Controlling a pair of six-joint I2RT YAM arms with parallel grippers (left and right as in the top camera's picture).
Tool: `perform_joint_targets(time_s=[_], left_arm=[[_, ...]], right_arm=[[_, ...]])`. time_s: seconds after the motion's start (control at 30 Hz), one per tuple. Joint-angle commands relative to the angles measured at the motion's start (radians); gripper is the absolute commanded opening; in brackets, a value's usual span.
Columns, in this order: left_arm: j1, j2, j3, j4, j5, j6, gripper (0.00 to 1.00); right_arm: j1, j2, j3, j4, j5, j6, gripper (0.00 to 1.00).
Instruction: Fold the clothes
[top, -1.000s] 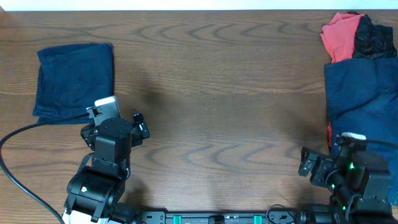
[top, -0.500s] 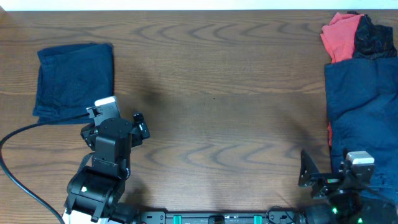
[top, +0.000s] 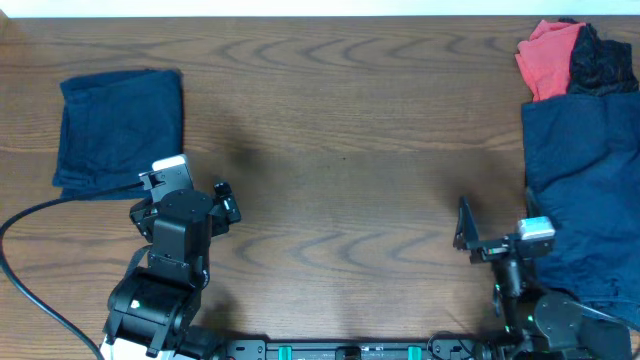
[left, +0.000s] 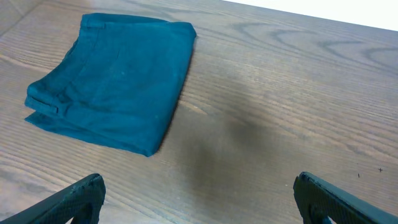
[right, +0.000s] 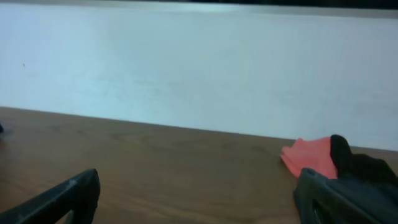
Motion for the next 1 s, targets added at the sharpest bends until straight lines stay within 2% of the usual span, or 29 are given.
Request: perform_joint_targets(time_s=[0.0, 0.07, 0.27, 0.97], left_arm=[[0.005, -0.005, 0.006, 0.0, -0.016, -0.005, 0.98], [0.005, -0.005, 0.006, 0.0, -0.016, -0.005, 0.98], [0.005, -0.005, 0.006, 0.0, -0.016, -0.005, 0.98], [0.005, -0.005, 0.006, 0.0, -0.016, -0.005, 0.98]], right_arm=[[0.007, -0.006, -0.055, 0.05, -0.007, -0.087, 0.99], [0.007, -0.006, -0.076, 0.057, -0.007, -0.093, 0.99], [0.007, -0.006, -0.075, -0.111, -0.007, -0.092, 0.99], [0.007, 0.0, -0.075, -0.103, -0.007, -0.093, 0.99]])
